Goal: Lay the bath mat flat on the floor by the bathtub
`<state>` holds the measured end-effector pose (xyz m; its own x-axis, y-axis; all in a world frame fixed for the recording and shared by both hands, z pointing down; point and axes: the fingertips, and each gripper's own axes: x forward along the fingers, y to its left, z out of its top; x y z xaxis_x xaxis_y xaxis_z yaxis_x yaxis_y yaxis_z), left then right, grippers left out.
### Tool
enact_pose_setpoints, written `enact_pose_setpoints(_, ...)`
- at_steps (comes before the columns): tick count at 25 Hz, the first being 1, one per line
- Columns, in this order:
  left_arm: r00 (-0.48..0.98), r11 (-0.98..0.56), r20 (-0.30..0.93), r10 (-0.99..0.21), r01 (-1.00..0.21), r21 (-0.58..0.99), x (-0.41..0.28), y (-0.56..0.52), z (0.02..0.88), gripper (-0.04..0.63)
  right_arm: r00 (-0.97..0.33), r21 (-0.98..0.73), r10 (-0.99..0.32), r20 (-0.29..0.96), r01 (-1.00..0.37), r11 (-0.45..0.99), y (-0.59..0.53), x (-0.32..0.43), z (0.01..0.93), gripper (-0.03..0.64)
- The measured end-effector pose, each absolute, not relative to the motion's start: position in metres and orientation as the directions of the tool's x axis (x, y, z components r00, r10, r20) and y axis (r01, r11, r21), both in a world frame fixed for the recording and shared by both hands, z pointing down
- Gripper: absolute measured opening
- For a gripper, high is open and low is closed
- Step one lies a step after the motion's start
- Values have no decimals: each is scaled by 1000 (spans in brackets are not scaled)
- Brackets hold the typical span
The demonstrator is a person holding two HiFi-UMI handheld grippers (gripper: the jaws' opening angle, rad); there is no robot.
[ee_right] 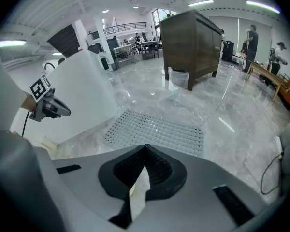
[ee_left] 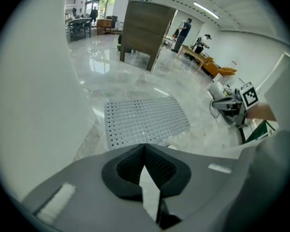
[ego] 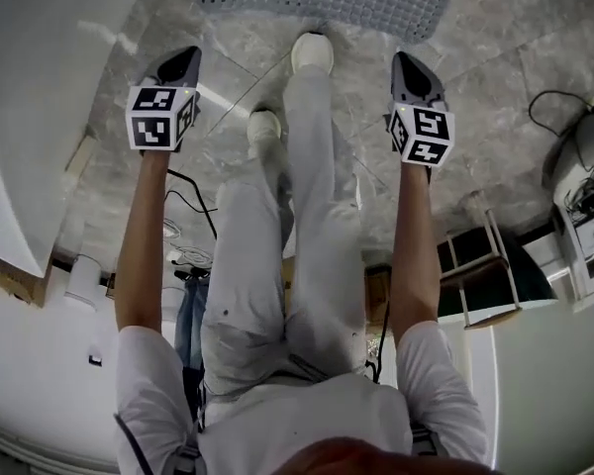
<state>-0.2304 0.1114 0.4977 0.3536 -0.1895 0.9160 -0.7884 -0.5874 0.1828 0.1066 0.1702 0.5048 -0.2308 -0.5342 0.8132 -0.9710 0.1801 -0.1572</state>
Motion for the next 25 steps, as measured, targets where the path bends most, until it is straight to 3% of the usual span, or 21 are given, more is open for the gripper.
enact_pose_setpoints(8,479,-609,794,-374,-772,179,-169,92,194,-3,-235,-149,-726,646,-972,181,148,97,193,3)
enact_pose_setpoints(14,597,-676,645,-477,-718,165,-112,75,-6,-3,-304,-73,-845,441,-950,304,110,77,-28,3)
enact_pose_setpoints(18,630,-714,558,-541,-694,91,-102,76,-96,-3,-324,-19,-893,313,-942,335,100,67,-131,3)
enact_pose_setpoints(25,672,-707,397,-626,-703,77,-118,86,-192,-3,-262,13,-962,79,-964,264,112,61,-252,3)
